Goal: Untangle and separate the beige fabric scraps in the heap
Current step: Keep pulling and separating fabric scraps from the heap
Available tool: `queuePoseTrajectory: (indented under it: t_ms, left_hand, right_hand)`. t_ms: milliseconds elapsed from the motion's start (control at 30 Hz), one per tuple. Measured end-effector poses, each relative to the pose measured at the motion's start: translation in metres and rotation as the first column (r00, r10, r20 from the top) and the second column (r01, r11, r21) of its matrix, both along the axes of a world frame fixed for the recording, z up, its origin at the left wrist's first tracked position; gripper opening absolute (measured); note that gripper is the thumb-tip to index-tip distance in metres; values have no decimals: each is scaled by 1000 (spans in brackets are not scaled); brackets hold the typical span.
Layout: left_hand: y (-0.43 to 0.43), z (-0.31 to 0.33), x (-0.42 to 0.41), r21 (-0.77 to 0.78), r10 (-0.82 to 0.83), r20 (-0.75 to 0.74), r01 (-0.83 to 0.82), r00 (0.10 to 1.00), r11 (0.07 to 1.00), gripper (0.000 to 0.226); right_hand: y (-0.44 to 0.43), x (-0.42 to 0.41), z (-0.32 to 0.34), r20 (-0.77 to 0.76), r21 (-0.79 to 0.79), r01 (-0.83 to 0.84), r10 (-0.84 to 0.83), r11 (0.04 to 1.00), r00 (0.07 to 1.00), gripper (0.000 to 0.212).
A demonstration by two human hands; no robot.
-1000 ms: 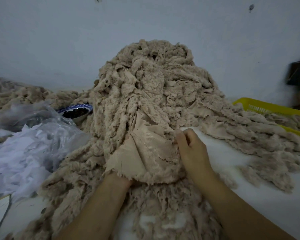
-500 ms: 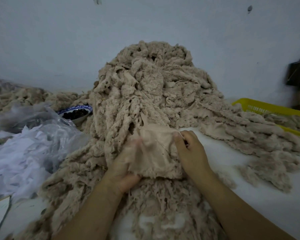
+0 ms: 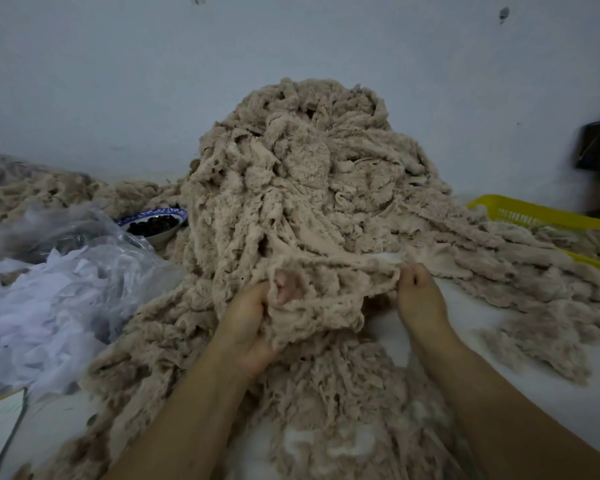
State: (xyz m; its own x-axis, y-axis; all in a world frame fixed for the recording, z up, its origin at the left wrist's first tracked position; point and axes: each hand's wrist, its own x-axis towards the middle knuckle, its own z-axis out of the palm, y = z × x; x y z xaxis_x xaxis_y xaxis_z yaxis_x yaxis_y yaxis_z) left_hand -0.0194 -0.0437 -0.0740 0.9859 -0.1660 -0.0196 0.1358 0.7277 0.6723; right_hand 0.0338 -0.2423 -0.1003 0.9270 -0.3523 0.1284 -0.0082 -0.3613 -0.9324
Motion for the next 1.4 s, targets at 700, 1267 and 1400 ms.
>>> queuePoseTrajectory:
  t_ms: [700,1267,1400]
  left_hand:
    - [-1,8,-9,-173,-48,-38,41,998,984,36]
    - [-10,11,-2,790,246,124,-246,961,562,16]
    - [-16,-5,-4,890,25,329,-319,944,326,21]
  right_hand:
    - [35,-39,13,533,-179,-225,287,958,796,30]
    - [22,-17,7,329,-446,-283,450,849,830,22]
    - [27,-24,8,414,-445,-332,520,832,747,28]
